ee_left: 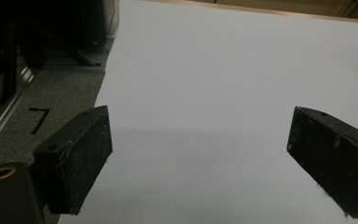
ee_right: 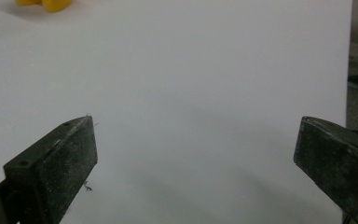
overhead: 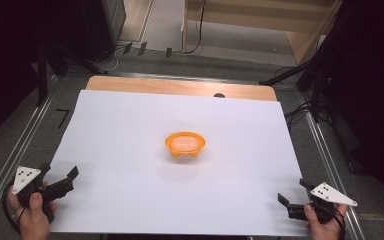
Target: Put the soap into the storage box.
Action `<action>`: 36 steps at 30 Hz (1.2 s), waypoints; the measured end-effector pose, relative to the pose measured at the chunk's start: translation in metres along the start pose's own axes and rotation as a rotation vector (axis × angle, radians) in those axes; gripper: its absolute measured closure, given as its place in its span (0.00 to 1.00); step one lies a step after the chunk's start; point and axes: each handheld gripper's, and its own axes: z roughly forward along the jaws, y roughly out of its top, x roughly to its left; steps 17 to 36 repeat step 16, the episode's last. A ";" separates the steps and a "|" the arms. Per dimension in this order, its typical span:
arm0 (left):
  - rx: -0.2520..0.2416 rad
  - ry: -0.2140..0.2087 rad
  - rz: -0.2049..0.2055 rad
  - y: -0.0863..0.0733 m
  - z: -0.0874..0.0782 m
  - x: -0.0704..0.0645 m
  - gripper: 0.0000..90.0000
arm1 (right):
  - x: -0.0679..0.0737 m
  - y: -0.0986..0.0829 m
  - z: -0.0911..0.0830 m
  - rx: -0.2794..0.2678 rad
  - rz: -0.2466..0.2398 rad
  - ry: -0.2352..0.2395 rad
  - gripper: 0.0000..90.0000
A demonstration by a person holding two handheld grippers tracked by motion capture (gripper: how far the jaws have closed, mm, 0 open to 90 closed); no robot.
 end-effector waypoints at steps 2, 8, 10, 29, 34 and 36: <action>0.000 -0.001 -0.001 0.000 0.000 0.000 0.08 | -0.001 0.000 0.002 0.014 0.010 0.009 0.00; 0.008 -0.003 0.004 0.000 0.001 0.000 0.08 | -0.003 0.000 0.002 0.016 0.020 0.017 0.00; 0.012 -0.002 0.008 0.001 0.001 0.000 0.08 | -0.003 0.000 0.003 0.023 0.019 0.018 0.00; 0.012 -0.001 0.009 0.001 0.001 0.000 0.08 | -0.002 0.000 0.002 0.018 0.010 0.009 0.00; 0.012 -0.001 0.009 0.001 0.001 0.000 0.08 | -0.002 0.000 0.002 0.018 0.010 0.009 0.00; 0.012 -0.001 0.009 0.001 0.001 0.000 0.08 | -0.002 0.000 0.002 0.018 0.010 0.009 0.00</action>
